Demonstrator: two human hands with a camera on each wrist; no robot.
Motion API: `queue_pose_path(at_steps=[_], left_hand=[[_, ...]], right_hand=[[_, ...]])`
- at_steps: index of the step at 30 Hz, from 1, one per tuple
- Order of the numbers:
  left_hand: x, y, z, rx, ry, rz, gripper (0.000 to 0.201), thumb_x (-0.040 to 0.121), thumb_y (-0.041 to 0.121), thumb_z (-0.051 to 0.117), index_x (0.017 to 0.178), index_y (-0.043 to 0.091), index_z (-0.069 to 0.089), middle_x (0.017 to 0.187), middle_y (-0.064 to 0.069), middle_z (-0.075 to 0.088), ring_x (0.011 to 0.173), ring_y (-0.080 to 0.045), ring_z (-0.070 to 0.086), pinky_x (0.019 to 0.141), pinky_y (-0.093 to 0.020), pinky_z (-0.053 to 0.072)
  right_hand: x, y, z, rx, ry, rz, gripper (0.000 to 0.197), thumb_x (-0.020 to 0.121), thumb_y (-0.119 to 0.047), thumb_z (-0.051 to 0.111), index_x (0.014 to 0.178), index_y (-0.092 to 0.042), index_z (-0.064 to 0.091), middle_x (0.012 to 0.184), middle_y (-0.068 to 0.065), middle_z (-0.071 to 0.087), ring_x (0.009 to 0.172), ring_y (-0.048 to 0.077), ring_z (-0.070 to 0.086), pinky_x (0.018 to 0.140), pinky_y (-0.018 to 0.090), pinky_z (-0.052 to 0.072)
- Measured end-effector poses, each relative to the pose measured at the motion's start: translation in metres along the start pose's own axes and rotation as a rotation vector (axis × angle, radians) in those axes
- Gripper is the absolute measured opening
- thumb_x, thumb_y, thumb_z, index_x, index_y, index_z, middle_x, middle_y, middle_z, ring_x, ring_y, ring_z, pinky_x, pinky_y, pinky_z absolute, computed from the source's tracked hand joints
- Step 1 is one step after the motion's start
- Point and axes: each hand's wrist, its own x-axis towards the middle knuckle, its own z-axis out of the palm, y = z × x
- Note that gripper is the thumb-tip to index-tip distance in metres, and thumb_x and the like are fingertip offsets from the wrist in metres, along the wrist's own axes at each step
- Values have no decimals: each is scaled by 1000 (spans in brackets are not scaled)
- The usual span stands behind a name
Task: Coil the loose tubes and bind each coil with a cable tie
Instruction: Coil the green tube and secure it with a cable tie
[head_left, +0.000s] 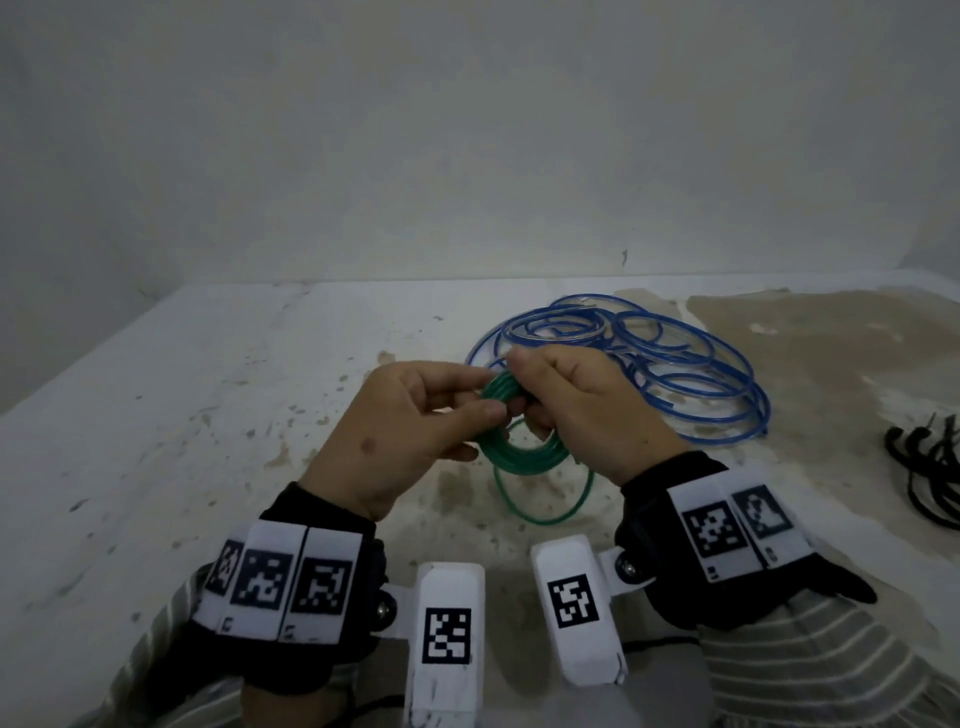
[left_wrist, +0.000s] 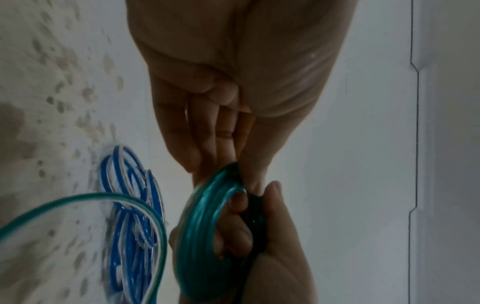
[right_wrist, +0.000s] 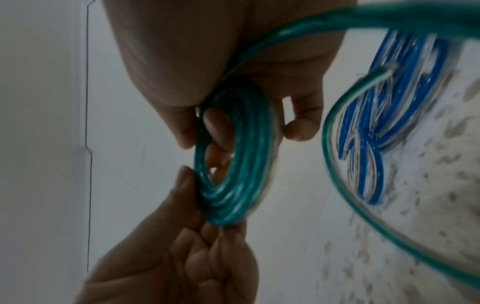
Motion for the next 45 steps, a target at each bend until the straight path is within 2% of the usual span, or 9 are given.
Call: queue_pose_path(at_steps=[5, 15, 20, 25, 28, 32, 35, 39, 45], left_hand=[[-2, 0, -2, 186, -107, 1, 15, 74, 4, 70, 81, 17, 70, 83, -28, 66, 65, -15, 66, 58, -28, 57], [5, -3, -5, -83, 135, -54, 3, 78, 5, 66, 76, 7, 64, 64, -4, 71, 60, -11, 67, 53, -20, 54], [2, -3, -3, -99, 93, -75, 3, 76, 3, 67, 78, 5, 65, 65, -5, 71, 59, -12, 66, 55, -20, 55], [0, -2, -2, 56, -33, -54, 30, 73, 2, 72, 101, 14, 67, 83, -19, 72, 68, -20, 68, 59, -26, 57], [0, -2, 0, 28, -8, -66, 15, 76, 7, 69, 90, 13, 70, 75, -8, 74, 64, -14, 69, 56, -23, 56], [3, -6, 0, -62, 38, -106, 13, 77, 1, 66, 90, -2, 65, 65, -6, 71, 57, -11, 67, 52, -21, 55], [5, -6, 1, -159, 104, -73, 4, 82, 1, 60, 85, 1, 63, 62, -3, 70, 55, -10, 66, 52, -19, 55], [5, -5, 4, -269, 93, -82, 7, 83, -1, 57, 80, 4, 59, 72, -10, 67, 61, -13, 65, 59, -22, 57], [3, -8, 3, 25, -14, 0, 23, 74, 2, 69, 94, 10, 65, 89, -15, 68, 72, -15, 63, 63, -22, 53]], right_hand=[[0, 4, 5, -158, 27, -81, 44, 93, -30, 47, 67, 5, 52, 53, -2, 44, 47, 6, 41, 52, 20, 31], [6, 8, 2, 158, 86, -29, 38, 92, -30, 43, 71, -4, 62, 56, -2, 61, 54, 13, 53, 54, 24, 47], [5, 11, -1, 159, 96, -63, 36, 96, -23, 41, 70, -7, 62, 55, -1, 59, 52, 14, 51, 52, 24, 43], [6, 10, 2, -42, 86, -98, 39, 96, -24, 43, 72, 2, 58, 50, -7, 50, 48, 8, 45, 56, 27, 38], [5, 8, 2, -122, 47, -92, 34, 96, -26, 43, 70, -6, 54, 55, -6, 45, 51, 9, 42, 58, 36, 38], [2, 4, 2, 50, 57, 5, 22, 96, -22, 41, 91, -8, 57, 60, -6, 47, 55, 6, 45, 56, 24, 39], [3, 2, -1, 155, 73, -1, 27, 97, -21, 38, 85, -12, 61, 60, -4, 56, 60, 10, 50, 62, 26, 42], [5, 3, -3, 207, 96, -3, 36, 96, -25, 38, 75, -11, 63, 57, -4, 59, 58, 10, 53, 64, 26, 45], [4, 2, -3, 119, 72, 39, 41, 97, -27, 38, 72, -2, 58, 49, -6, 53, 50, 10, 46, 60, 28, 39]])
